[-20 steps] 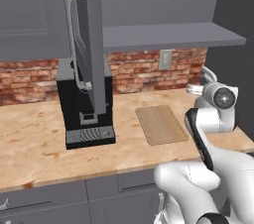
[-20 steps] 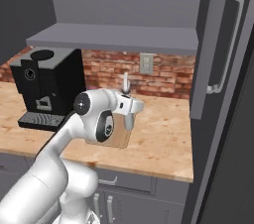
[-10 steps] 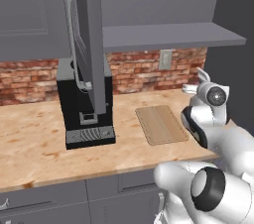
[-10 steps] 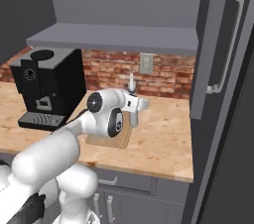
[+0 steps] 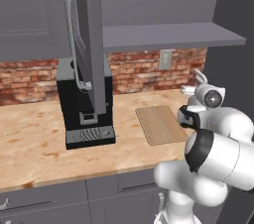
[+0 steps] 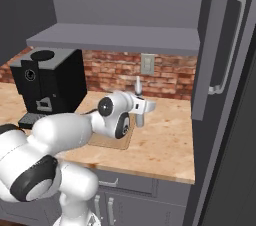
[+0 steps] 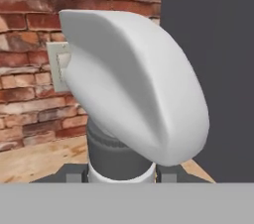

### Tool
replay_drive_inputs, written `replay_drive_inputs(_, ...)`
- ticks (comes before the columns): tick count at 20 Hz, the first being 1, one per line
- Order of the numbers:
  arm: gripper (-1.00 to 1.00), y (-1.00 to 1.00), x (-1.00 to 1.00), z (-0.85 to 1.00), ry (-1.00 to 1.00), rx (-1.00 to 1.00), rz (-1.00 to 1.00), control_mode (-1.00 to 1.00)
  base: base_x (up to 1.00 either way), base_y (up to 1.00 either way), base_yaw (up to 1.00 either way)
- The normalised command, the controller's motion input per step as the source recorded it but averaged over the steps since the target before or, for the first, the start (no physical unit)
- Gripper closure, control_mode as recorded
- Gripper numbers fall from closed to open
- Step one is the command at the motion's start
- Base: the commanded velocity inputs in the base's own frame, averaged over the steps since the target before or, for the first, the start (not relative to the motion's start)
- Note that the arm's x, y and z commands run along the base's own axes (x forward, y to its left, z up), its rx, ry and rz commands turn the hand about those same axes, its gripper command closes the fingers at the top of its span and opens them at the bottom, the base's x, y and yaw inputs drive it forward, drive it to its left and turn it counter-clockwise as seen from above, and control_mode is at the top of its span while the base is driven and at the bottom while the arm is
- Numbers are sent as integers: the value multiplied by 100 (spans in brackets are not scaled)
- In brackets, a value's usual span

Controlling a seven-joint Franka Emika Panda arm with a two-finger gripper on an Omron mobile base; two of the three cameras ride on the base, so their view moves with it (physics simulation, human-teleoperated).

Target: Grab the spray bottle from the cabinet, then place it next to the cutting board for sanitizing. Then grab the dish brush from the countertop next to the sink and place it next to the cutting board.

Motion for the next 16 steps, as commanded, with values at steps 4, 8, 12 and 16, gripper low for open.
replay_drive_inputs(4, 100, -8, 20, -4, 0, 0, 0, -100, 0, 0, 0)
replay_drive_inputs(8, 100, 0, 14, -1, 1, 0, 0, -100, 0, 0, 0)
replay_drive_inputs(12, 100, 0, 18, -9, 6, 0, 0, -100, 0, 0, 0)
replay_drive_inputs(16, 100, 0, 14, -11, 7, 0, 0, -100, 0, 0, 0)
